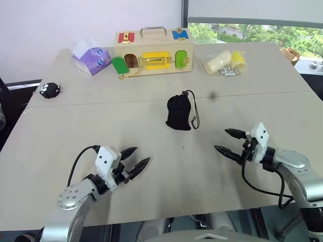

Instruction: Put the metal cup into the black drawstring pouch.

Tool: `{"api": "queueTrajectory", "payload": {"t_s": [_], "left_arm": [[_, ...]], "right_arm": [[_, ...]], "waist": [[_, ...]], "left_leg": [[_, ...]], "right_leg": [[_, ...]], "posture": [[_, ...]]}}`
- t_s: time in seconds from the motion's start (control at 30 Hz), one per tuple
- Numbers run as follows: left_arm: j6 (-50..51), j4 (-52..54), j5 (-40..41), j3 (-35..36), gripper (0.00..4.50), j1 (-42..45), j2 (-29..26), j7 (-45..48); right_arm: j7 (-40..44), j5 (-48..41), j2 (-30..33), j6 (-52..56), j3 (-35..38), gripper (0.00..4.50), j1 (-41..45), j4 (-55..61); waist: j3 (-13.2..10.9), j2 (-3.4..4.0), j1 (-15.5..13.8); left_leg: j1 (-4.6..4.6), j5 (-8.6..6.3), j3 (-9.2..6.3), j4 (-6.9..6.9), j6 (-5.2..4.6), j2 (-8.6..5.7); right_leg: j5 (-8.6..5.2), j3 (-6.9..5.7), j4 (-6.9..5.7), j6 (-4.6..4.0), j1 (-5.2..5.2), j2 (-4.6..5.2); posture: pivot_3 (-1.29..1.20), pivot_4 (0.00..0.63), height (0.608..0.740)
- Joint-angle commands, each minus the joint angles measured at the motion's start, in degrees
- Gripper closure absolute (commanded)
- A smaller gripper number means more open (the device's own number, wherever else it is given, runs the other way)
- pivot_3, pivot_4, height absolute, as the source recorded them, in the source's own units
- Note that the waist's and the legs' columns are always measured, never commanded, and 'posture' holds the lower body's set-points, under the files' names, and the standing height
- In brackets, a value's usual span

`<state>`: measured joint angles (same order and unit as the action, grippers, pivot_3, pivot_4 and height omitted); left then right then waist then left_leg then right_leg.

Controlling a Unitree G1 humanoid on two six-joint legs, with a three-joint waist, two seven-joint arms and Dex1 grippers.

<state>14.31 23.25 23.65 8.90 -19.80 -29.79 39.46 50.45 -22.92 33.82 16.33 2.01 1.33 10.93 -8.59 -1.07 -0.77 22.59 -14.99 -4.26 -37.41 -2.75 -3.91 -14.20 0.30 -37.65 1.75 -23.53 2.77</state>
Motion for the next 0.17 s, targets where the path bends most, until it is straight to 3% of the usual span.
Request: {"api": "queueTrajectory", "payload": {"t_s": [0.03,0.17], "left_arm": [[-0.9,3.22,-0.84,0.07,1.11,-0.59,0.38,-1.31],[-1.1,3.92,-1.82,0.03,1.11,-0.71,0.91,-2.53]], "right_arm": [[4.12,-0.35,0.72,-7.81,3.03,0.33,0.05,-3.05],[7.81,-1.52,0.14,-13.35,4.23,0.33,-0.17,-6.39]], "waist": [[0.0,0.0,-0.02],[0.0,0.0,-0.04]], "left_leg": [[0.0,0.0,0.01,0.0,0.0,0.0],[-0.07,-0.01,0.01,0.0,-0.01,0.06]], "right_leg": [[0.0,0.0,0.0,0.0,0.0,0.0],[0.0,-0.01,-0.01,0.0,0.08,-0.03]], "posture": [[0.0,0.15,0.74],[0.0,0.15,0.74]]}}
